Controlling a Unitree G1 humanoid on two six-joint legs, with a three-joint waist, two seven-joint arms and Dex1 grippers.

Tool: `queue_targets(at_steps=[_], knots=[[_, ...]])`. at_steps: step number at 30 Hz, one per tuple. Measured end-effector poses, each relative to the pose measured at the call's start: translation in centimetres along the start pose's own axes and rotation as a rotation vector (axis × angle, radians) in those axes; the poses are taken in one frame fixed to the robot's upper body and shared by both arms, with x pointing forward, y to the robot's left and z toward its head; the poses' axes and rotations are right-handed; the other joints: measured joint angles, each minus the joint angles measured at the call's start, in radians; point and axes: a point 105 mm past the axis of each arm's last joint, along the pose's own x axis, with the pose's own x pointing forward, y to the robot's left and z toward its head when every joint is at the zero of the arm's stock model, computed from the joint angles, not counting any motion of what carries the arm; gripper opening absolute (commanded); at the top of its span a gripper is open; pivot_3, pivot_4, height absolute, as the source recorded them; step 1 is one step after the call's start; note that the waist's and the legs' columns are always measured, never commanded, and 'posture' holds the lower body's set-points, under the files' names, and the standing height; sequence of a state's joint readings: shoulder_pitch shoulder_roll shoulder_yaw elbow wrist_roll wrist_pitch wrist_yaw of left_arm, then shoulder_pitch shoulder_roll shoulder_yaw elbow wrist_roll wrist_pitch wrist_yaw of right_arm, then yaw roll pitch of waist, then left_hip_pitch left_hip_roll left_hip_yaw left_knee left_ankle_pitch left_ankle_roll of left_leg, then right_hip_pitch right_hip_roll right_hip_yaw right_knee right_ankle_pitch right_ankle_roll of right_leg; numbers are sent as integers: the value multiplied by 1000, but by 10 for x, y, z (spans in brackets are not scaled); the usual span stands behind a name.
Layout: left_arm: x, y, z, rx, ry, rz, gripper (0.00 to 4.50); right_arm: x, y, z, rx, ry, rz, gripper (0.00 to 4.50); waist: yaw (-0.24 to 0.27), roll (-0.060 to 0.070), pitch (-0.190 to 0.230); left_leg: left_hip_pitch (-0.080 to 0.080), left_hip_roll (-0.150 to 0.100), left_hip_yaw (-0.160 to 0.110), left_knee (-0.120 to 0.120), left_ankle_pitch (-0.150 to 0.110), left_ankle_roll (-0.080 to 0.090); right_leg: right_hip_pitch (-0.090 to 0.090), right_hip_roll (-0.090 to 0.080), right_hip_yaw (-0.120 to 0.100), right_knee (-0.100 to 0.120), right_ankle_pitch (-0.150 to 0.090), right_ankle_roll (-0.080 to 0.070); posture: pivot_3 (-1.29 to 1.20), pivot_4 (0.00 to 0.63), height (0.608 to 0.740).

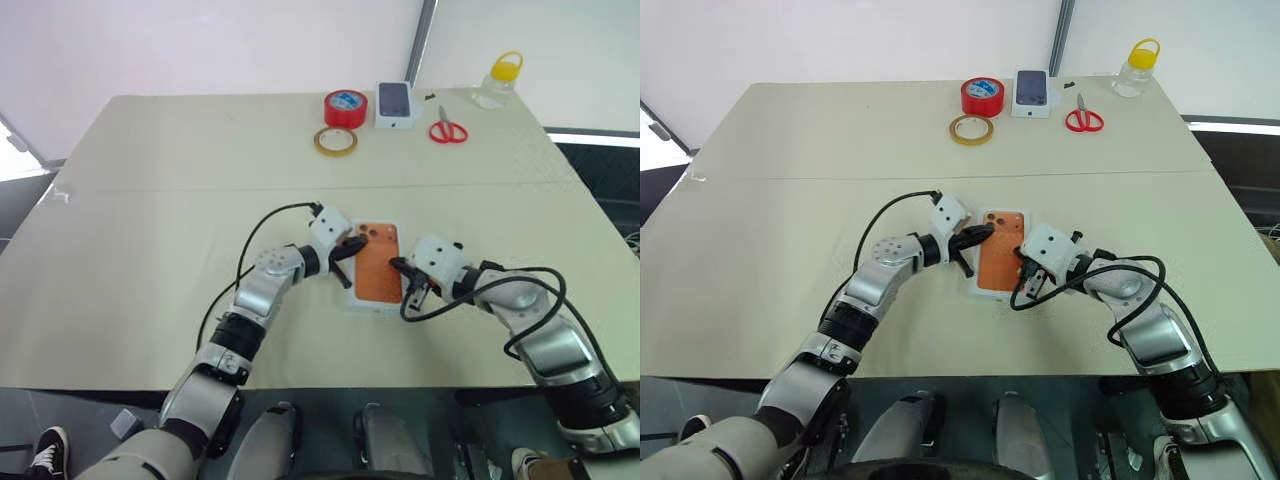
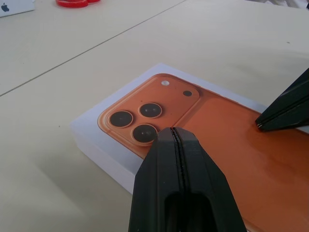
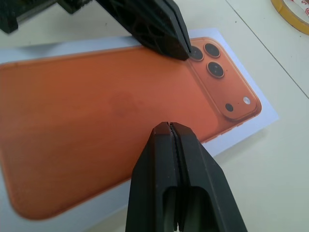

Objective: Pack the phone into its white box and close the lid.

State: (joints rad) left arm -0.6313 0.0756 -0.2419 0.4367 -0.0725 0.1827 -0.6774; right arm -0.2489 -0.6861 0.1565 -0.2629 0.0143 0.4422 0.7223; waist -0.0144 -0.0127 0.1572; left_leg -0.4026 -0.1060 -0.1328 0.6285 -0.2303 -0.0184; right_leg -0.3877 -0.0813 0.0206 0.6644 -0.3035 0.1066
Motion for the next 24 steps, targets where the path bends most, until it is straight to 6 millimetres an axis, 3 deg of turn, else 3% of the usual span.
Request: queue_targets(at_steps=[3, 7, 10, 14, 18, 24], knots=[[-6, 1, -1, -63, -9, -17, 766, 2, -2, 3, 167, -32, 9, 776, -2, -1, -1, 0, 0, 0, 0, 0, 0, 0, 0, 1, 0, 0, 0, 0, 150, 740], [-22, 7, -5, -121, -24, -12, 2812, 3, -1, 9, 270, -71, 64, 2835, -1, -1, -1, -2, 0, 0, 1, 0, 0, -3, 0, 1, 1, 0, 0, 0, 150, 740], [-53, 26, -12, -118, -9, 50, 4318, -4, -11, 17, 278, -126, 69, 4359, -3, -1, 0, -5, 0, 0, 0, 0, 0, -6, 0, 2, 1, 0, 0, 0, 150, 740], [-110, 57, -7, -115, -34, 158, 4415, -15, -26, 19, 277, -162, 61, 4439, -1, 0, 1, -5, 0, 0, 0, 0, 0, -7, -1, 2, 1, 0, 0, 0, 150, 740], [-178, 80, -25, -140, 17, 293, 4415, -29, -36, 15, 281, -192, 68, 4439, 1, 0, 2, -5, 0, 0, 0, 0, 0, -7, -1, 2, 1, 0, -1, 0, 150, 740], [-229, 82, -23, -104, 45, 375, 4415, -40, -41, 6, 237, -209, 81, 4439, 4, 1, 2, -6, -1, 0, -1, -2, 2, -6, -3, 2, -1, 0, -1, 0, 150, 740]])
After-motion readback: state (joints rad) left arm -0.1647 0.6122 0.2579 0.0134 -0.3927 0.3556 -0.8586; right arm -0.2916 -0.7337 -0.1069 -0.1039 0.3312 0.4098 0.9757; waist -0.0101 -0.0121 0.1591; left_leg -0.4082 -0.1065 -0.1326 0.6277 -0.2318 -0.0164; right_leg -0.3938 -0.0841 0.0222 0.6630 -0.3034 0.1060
